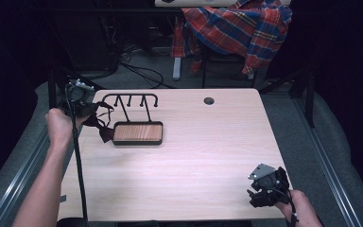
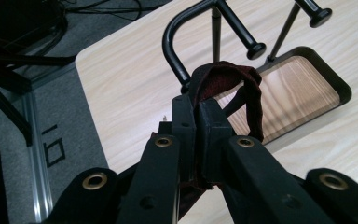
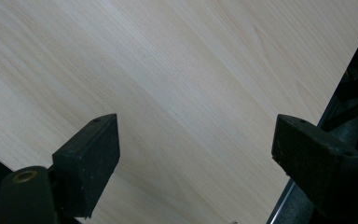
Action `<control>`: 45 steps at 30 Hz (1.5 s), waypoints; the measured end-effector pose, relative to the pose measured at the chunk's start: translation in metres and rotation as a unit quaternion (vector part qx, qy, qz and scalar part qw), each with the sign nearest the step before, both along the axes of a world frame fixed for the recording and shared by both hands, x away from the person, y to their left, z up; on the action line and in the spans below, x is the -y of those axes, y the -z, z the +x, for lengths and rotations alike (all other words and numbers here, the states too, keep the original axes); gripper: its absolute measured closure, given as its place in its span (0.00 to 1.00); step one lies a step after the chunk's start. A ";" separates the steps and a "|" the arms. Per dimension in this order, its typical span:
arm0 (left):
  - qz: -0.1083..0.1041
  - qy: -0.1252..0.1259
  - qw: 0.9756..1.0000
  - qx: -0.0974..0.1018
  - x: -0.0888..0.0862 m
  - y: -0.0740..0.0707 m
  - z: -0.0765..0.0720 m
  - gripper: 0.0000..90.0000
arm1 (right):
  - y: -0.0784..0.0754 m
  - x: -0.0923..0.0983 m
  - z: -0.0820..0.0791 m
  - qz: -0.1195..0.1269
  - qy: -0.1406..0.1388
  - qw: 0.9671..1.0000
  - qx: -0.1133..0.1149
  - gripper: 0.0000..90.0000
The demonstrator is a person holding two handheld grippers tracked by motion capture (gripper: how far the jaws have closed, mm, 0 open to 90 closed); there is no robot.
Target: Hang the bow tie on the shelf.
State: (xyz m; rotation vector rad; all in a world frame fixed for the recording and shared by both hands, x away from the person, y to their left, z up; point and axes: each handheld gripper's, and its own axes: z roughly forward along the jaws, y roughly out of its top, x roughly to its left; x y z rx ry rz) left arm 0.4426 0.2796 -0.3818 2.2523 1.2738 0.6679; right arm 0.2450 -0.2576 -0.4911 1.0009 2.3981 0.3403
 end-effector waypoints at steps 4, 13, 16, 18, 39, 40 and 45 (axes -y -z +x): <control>-0.002 -0.003 1.000 0.000 -0.001 0.000 0.005 0.96 | 0.000 0.000 0.000 -0.001 -0.001 1.000 -0.001 0.17; -0.004 -0.017 1.000 -0.008 -0.006 0.004 0.018 0.95 | 0.000 0.000 0.000 0.004 0.001 1.000 0.001 0.17; -0.007 -0.021 1.000 -0.013 -0.008 0.007 0.021 0.95 | 0.000 0.000 0.000 0.004 0.001 1.000 0.001 0.16; -0.011 -0.025 1.000 -0.014 -0.010 0.010 0.023 0.95 | 0.000 0.000 0.000 0.004 0.001 1.000 0.001 0.16; -0.034 -0.049 0.998 -0.033 -0.019 0.028 0.040 0.95 | 0.000 0.000 0.000 0.002 0.002 1.000 0.000 0.16; -0.037 -0.050 0.997 -0.033 -0.020 0.029 0.040 0.95 | 0.000 0.000 0.000 0.002 0.002 1.000 0.000 0.17; -0.043 -0.054 0.997 -0.038 -0.019 0.034 0.044 0.95 | 0.000 0.000 0.000 0.002 0.002 1.000 0.000 0.16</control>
